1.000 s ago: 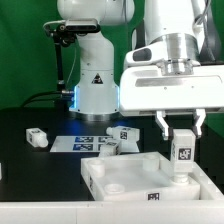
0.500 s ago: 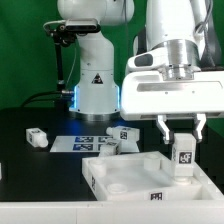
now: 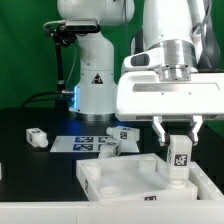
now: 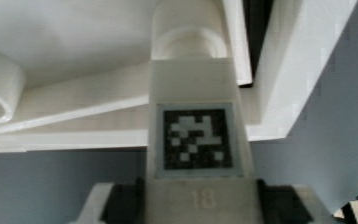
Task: Assemble one leg
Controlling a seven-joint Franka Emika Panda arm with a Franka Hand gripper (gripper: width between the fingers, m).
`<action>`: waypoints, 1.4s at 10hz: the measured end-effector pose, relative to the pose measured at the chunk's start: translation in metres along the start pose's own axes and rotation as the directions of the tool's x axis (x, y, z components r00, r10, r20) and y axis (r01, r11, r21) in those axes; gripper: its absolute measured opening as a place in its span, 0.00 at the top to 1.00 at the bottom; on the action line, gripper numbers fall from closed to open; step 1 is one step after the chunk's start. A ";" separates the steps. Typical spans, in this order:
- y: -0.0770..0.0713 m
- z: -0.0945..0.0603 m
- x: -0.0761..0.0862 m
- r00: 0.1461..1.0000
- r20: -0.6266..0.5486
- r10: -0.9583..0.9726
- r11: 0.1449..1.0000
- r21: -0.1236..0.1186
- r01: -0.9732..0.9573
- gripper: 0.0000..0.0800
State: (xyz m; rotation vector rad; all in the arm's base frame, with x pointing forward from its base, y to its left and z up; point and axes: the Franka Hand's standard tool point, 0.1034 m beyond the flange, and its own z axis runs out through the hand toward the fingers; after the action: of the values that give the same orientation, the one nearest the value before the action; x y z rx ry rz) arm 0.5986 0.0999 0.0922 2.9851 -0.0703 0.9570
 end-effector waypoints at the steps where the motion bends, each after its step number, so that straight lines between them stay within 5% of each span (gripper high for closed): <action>1: 0.000 0.001 -0.003 1.000 0.015 -0.004 1.000 0.000 0.004 0.54; 2: 0.000 0.001 -0.003 1.000 0.015 -0.006 1.000 0.000 0.006 0.37; 3: 0.000 0.002 -0.006 0.999 0.051 -0.006 1.000 0.001 0.005 0.37; 4: 0.001 -0.001 -0.004 0.995 0.100 0.007 1.000 0.005 -0.007 0.23; 5: -0.002 -0.004 -0.001 0.986 0.167 0.021 1.000 0.014 -0.023 0.20; 9: -0.002 -0.007 0.024 0.858 0.509 0.076 0.995 0.019 -0.099 0.19; 14: 0.003 0.012 0.022 0.869 0.488 0.084 0.995 0.006 -0.099 0.19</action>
Offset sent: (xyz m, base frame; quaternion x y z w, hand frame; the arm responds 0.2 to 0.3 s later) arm -0.0015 -0.0118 0.0177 0.0012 -0.0923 0.0176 0.9956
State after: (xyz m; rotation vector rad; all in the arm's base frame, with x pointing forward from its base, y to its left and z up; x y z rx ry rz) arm 0.6235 0.0954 0.0951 3.1940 -0.2014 0.1798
